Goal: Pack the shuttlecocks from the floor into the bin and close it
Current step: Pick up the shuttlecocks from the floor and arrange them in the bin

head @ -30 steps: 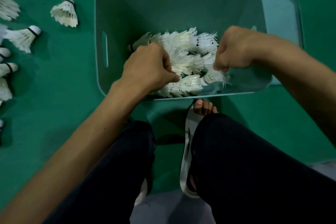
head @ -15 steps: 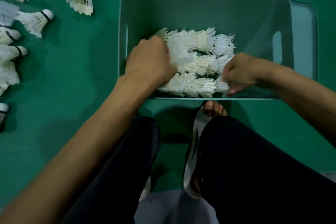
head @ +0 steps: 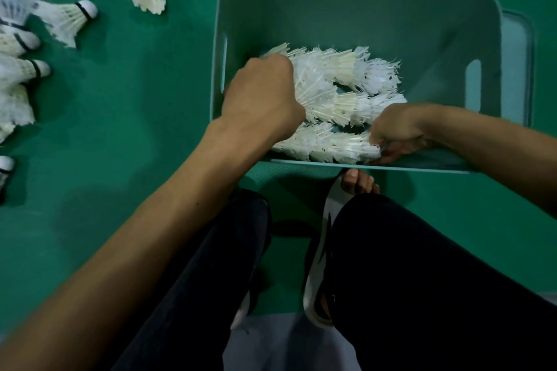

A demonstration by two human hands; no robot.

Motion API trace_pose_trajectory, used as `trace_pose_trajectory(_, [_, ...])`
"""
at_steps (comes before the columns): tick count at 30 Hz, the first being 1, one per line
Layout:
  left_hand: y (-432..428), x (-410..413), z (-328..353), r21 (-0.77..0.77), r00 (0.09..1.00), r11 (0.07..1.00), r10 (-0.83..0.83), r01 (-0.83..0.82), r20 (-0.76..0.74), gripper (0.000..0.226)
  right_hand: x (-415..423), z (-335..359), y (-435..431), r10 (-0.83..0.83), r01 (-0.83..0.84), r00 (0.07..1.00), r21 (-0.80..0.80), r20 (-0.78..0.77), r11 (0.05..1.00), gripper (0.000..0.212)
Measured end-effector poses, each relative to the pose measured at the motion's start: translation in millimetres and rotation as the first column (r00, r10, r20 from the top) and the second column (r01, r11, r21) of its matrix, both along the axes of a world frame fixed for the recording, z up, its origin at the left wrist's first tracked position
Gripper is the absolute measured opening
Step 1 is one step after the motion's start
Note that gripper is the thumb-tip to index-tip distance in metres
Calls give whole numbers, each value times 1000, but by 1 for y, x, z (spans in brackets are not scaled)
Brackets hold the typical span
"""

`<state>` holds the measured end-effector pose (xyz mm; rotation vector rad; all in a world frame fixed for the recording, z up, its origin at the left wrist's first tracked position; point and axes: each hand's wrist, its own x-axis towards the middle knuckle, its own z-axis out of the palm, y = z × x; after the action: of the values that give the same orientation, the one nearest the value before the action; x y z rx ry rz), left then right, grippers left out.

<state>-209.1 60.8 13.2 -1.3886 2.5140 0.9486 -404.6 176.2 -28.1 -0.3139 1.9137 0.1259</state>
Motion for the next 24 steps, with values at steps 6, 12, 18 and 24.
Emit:
trace_pose_trajectory(6, [0,-4,1,72,999,996,-52,53,-11,42,5,-1,-3,475,-490,828,26,-297,871,12])
trace_pose_trajectory(12, [2,-10,3,140,973,963,-231,231,-18,28,2,58,-8,384,-474,806,-102,-451,875,13])
trace_pose_trajectory(18, [8,-24,7,168,960,955,-212,243,-184,29,15,131,-16,27,-78,992,-442,-121,894,36])
trace_pose_trajectory(24, [20,-30,9,184,929,959,-142,214,-341,31,-1,127,-11,32,-120,976,-408,-216,905,27])
